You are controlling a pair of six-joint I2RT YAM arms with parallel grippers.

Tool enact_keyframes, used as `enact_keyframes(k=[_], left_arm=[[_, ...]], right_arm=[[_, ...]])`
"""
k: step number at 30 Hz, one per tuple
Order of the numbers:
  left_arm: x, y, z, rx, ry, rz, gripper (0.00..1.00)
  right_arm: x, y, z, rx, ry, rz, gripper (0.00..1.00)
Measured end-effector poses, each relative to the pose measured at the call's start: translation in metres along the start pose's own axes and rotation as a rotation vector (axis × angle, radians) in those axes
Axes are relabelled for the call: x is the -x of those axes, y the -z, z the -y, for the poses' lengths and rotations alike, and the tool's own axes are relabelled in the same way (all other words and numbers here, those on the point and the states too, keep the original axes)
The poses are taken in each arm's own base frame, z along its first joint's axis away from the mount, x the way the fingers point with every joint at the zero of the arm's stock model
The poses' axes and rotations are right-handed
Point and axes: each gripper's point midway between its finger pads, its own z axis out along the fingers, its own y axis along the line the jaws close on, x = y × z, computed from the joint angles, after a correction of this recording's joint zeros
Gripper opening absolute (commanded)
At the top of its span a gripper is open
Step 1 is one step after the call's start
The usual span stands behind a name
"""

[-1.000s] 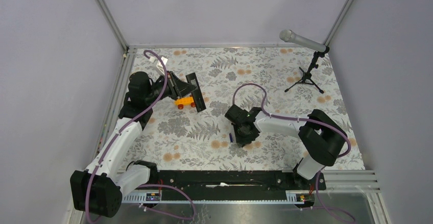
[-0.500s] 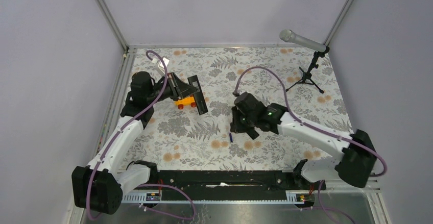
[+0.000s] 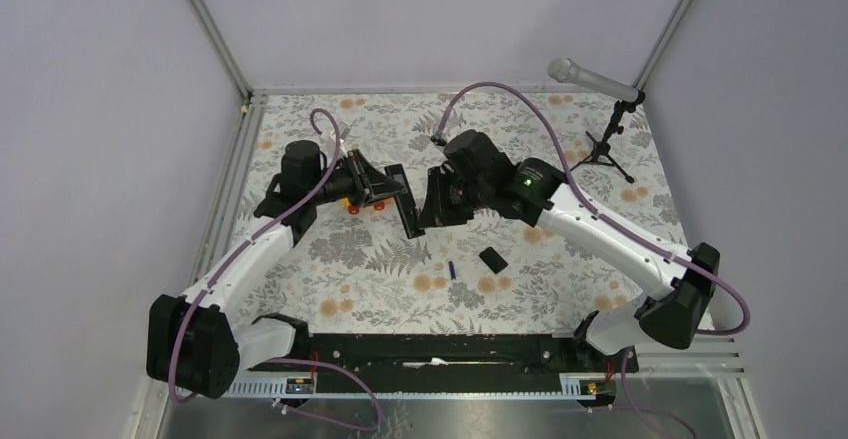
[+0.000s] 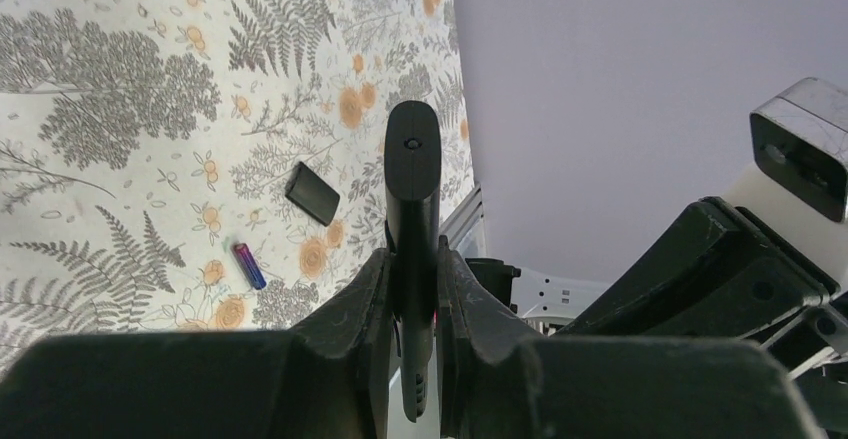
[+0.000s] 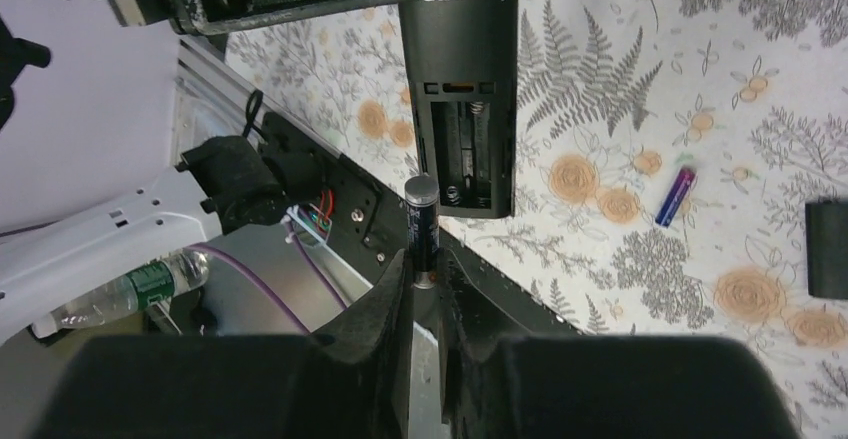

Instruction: Load the batteries into the remote control

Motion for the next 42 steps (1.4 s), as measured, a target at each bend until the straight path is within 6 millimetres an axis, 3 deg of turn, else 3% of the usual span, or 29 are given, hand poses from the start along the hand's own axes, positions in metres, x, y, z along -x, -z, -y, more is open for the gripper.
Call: enact_keyframes(k=[6, 16, 28, 37, 42], left_arm=[[-0.016, -0.013, -0.007, 0.041, 0.044, -0.045, 0.00], [-0.021, -0.019, -0.020, 0.081, 0.103, -0.057, 0.00], [-0.032, -0.024, -0.024, 0.085, 0.138, -0.083, 0.00], [-0.029, -0.026, -0.021, 0.069, 0.113, -0.072, 0.00], [-0.032, -0.027, -0.021, 0.064, 0.108, -0.075, 0.00]], right_arm=[[-0.018, -0.008, 0.013, -0.071, -0.022, -0.112, 0.14], [-0.036, -0.019, 0.028, -0.147, -0.038, -0.219, 0.15], [-0.044, -0.029, 0.038, -0.185, -0.034, -0.268, 0.18], [-0.044, -0.031, 0.040, -0.206, -0.020, -0.287, 0.21], [-0.045, -0.032, 0.041, -0.214, -0.021, -0.298, 0.27]])
